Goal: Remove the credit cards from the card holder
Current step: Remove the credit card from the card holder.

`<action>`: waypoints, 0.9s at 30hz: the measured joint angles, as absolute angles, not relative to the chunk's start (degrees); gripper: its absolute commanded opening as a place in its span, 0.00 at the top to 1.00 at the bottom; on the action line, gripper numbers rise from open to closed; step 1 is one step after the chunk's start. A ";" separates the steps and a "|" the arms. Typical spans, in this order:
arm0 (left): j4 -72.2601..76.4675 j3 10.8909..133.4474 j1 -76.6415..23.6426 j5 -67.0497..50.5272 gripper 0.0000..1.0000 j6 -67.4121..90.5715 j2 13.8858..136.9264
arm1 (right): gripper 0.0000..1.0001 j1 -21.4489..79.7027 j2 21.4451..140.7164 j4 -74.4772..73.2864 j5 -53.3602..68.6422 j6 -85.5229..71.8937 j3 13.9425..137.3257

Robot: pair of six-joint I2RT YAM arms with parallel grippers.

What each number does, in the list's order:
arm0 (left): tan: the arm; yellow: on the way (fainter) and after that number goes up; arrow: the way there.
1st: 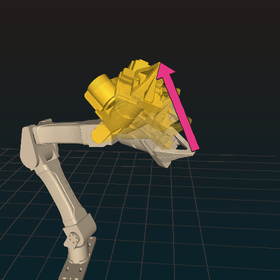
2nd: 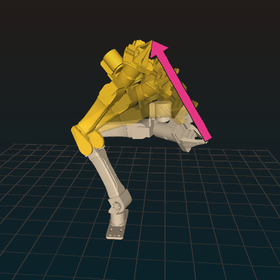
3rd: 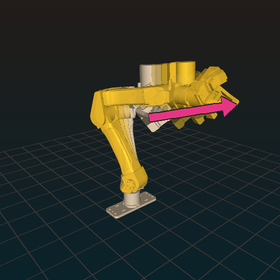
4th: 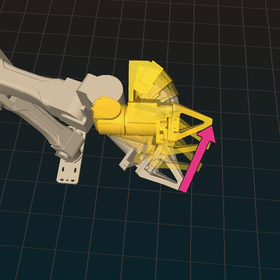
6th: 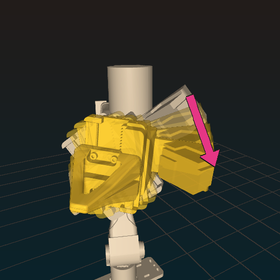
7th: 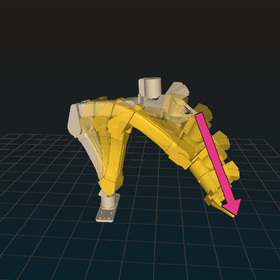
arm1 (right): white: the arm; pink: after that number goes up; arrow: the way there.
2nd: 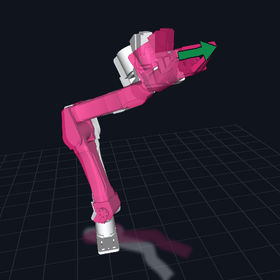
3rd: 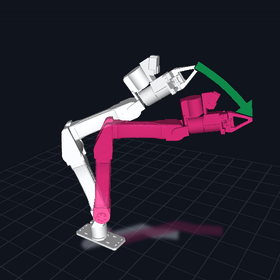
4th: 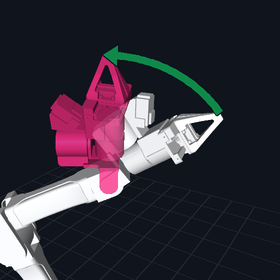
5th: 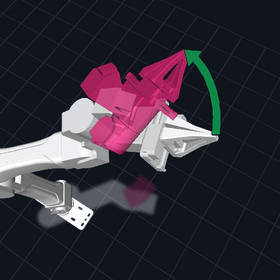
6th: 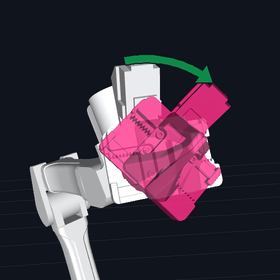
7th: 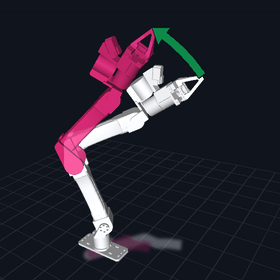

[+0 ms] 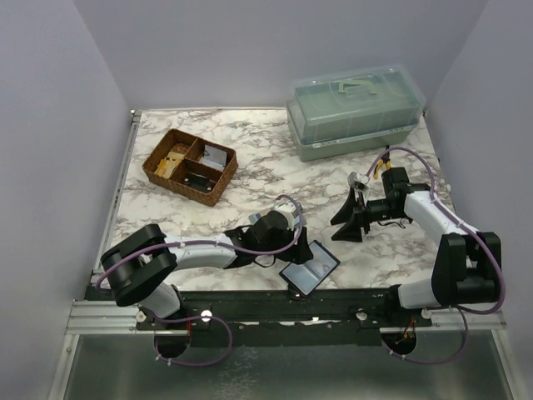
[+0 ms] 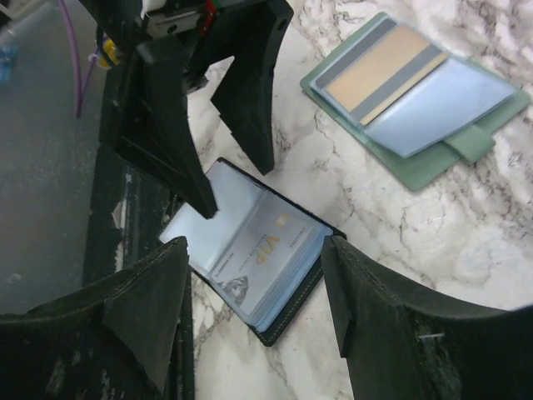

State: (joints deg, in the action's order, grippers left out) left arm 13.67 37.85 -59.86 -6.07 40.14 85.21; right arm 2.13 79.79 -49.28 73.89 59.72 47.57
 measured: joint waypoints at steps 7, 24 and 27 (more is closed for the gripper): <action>15.27 36.40 -59.81 -3.09 0.45 44.10 85.89 | 0.33 3.53 83.59 -48.69 73.73 51.75 49.41; 43.97 22.39 -59.81 0.34 0.60 77.97 89.10 | 0.61 12.03 91.22 -39.64 66.94 33.39 51.64; 46.76 22.94 -59.81 0.49 0.66 81.34 92.12 | 0.60 12.47 92.58 -38.98 65.41 32.36 51.92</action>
State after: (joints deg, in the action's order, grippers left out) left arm 46.76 22.94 -59.81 0.49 81.34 92.12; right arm 12.47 92.58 -38.98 65.41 32.36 51.92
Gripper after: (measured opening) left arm 0.387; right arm 0.392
